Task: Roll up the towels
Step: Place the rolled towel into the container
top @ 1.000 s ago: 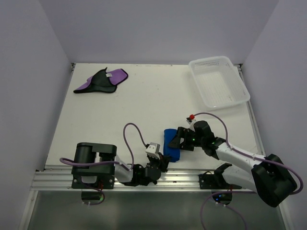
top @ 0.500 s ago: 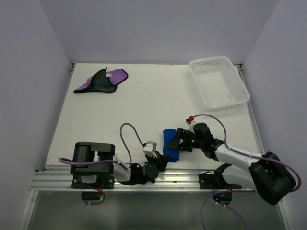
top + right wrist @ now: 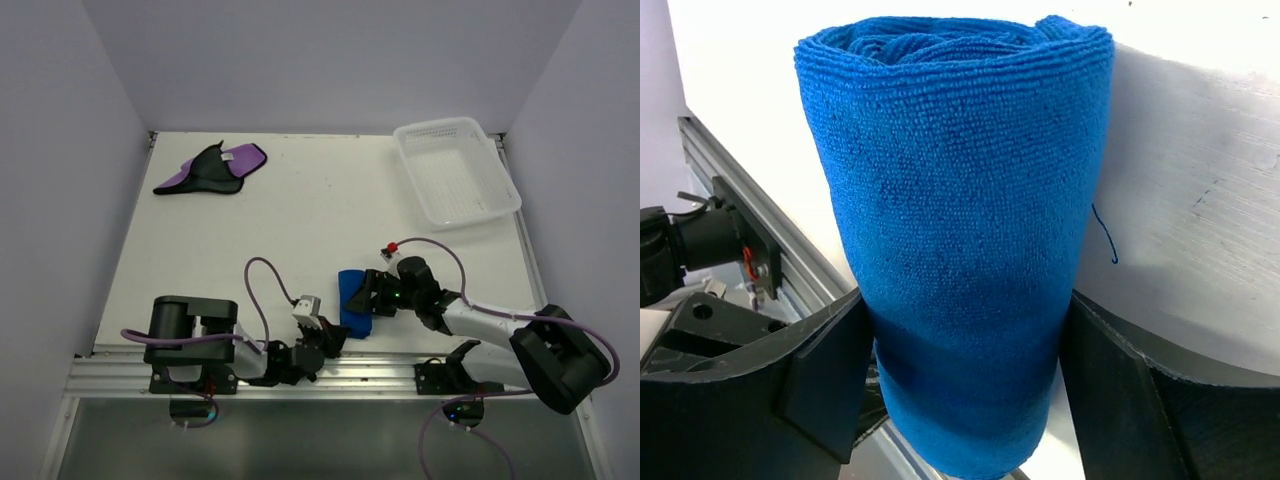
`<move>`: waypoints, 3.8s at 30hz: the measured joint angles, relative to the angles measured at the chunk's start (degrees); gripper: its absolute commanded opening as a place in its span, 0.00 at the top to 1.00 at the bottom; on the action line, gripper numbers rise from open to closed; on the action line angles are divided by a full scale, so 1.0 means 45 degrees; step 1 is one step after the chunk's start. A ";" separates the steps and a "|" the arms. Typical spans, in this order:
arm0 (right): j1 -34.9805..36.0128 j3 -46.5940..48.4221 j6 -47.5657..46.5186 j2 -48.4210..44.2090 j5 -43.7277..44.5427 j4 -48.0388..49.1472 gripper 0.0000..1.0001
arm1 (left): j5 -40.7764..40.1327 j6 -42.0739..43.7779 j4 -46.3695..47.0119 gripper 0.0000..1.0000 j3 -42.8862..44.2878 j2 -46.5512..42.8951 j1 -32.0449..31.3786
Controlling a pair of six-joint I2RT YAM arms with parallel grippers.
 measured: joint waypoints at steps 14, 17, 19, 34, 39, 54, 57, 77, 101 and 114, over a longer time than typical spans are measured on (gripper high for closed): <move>0.0680 0.0860 -0.0389 -0.0471 0.1345 -0.2025 0.62 | 0.0248 -0.0146 -0.0403 0.64 -0.0432 -0.0253 -0.0005; 0.0680 0.1132 -0.0500 -0.0588 0.1627 -0.2603 0.64 | 0.0291 -0.0058 -0.0559 0.60 -0.0539 -0.0452 -0.0019; 0.0680 0.1258 -0.0578 -0.0617 0.1792 -0.2875 0.64 | 0.0321 0.0019 -0.0680 0.59 -0.0670 -0.0675 -0.0024; 0.0578 0.5051 -0.2288 0.0301 0.3201 -0.7111 0.67 | -0.0199 0.1064 -0.5008 0.59 -0.1637 -0.5741 -0.0180; -0.0209 0.6878 -0.3186 0.0981 0.3337 -0.8636 0.66 | -0.0631 0.1953 -0.6173 0.59 -0.1137 -0.6878 -0.0180; -0.3881 1.6762 -0.6547 0.4974 0.4075 -1.3935 0.64 | -0.0568 0.4818 -0.7495 0.58 -0.1039 -0.9768 0.0593; -0.4449 1.8064 -0.6917 0.6023 0.4289 -1.4698 0.64 | -0.0287 0.5158 -0.7771 0.58 -0.1039 -1.0375 0.0962; -0.5838 2.0837 -0.8252 0.8869 0.9913 -1.5271 0.64 | 0.0267 0.5799 -0.9904 0.57 -0.1020 -1.2526 0.1933; -0.5848 1.7520 -1.0622 1.1404 1.1361 -1.1414 0.54 | 0.0627 0.4935 -1.1749 0.57 -0.1015 -1.3852 0.1933; -0.6339 1.8102 -1.1497 1.2216 0.9622 -1.1497 0.31 | 0.1166 0.4551 -1.2254 0.57 -0.1015 -1.4115 0.1933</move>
